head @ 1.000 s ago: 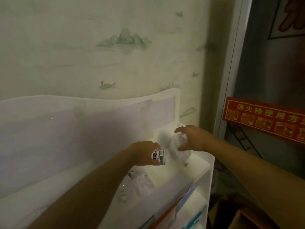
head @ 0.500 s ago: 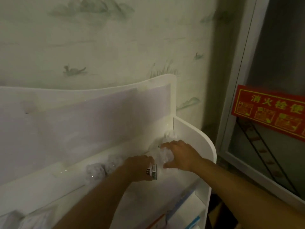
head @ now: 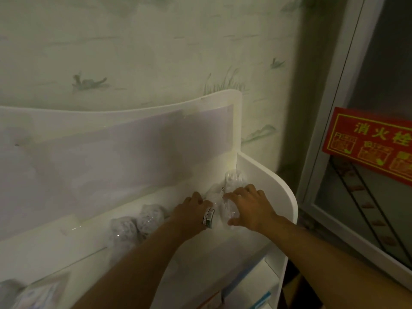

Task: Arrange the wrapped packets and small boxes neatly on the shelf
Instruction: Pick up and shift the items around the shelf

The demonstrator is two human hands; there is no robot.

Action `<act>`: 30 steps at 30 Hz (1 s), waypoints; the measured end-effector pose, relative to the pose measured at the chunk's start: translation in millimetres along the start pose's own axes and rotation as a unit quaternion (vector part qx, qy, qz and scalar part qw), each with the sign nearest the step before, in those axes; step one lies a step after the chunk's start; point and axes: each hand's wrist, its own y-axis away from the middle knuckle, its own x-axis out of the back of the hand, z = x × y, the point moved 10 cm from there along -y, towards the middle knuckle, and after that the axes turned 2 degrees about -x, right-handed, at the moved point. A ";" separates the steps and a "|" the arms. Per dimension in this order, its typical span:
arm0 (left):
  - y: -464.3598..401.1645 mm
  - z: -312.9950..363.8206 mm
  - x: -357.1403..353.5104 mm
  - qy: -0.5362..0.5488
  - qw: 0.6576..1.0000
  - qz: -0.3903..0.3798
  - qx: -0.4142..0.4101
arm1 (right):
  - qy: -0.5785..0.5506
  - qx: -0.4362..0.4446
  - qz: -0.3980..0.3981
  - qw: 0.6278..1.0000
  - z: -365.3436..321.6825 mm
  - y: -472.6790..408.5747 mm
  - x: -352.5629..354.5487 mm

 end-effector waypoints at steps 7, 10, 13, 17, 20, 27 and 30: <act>10.5 -4.5 12.5 0.039 0.999 -0.017 -0.006 | -0.026 -0.001 -0.037 0.999 -1.2 1.5 7.6; 24.1 -13.4 26.2 0.022 1.000 -0.020 -0.007 | -0.049 -0.004 -0.051 0.997 -2.6 1.4 21.4; 41.2 -30.4 49.2 -0.006 1.000 -0.007 -0.001 | -0.057 0.005 -0.054 0.997 -13.0 -4.2 42.9; 73.4 -64.6 87.1 -0.020 0.999 0.009 0.028 | -0.083 0.042 -0.035 0.995 -52.1 -14.8 74.5; 112.5 -100.7 110.4 -0.044 0.997 0.020 0.060 | -0.089 0.085 -0.006 0.992 -98.3 -19.6 94.7; 232.0 -184.5 154.5 -0.051 0.989 0.055 0.131 | -0.094 0.168 0.021 0.981 -229.3 -13.1 135.4; 292.8 -215.3 170.0 -0.063 0.984 0.061 0.153 | -0.085 0.199 0.025 0.976 -295.0 -2.0 156.0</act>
